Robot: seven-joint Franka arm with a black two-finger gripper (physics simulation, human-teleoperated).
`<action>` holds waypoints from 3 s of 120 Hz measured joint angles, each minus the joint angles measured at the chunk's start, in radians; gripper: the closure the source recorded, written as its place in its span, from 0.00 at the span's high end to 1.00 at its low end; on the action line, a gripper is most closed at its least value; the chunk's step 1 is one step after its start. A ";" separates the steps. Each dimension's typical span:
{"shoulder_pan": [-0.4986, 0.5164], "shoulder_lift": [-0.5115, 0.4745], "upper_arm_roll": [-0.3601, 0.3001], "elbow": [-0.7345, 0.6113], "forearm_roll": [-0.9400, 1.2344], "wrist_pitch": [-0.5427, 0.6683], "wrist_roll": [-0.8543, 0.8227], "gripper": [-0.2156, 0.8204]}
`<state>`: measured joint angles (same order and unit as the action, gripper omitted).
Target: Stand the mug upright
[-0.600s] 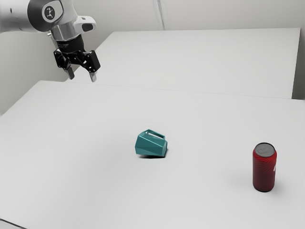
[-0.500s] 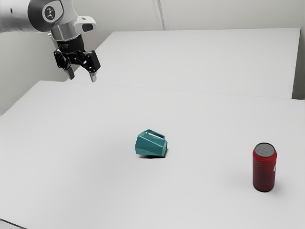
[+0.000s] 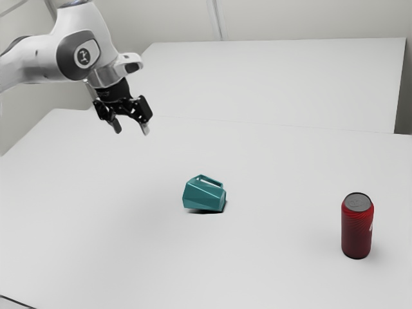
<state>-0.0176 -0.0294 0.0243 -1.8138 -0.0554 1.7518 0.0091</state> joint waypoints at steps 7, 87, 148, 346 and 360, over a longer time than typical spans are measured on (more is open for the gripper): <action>-0.002 -0.002 0.008 -0.029 -0.044 0.035 0.010 0.77; 0.022 -0.003 0.039 -0.339 -0.569 0.362 0.282 0.77; 0.024 0.003 0.079 -0.503 -1.004 0.506 0.690 0.77; -0.057 0.128 0.088 -0.589 -1.450 0.483 1.386 0.77; -0.066 0.139 0.088 -0.574 -1.455 0.484 1.397 0.77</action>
<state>-0.0833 0.1098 0.1120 -2.3881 -1.5106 2.2354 1.4062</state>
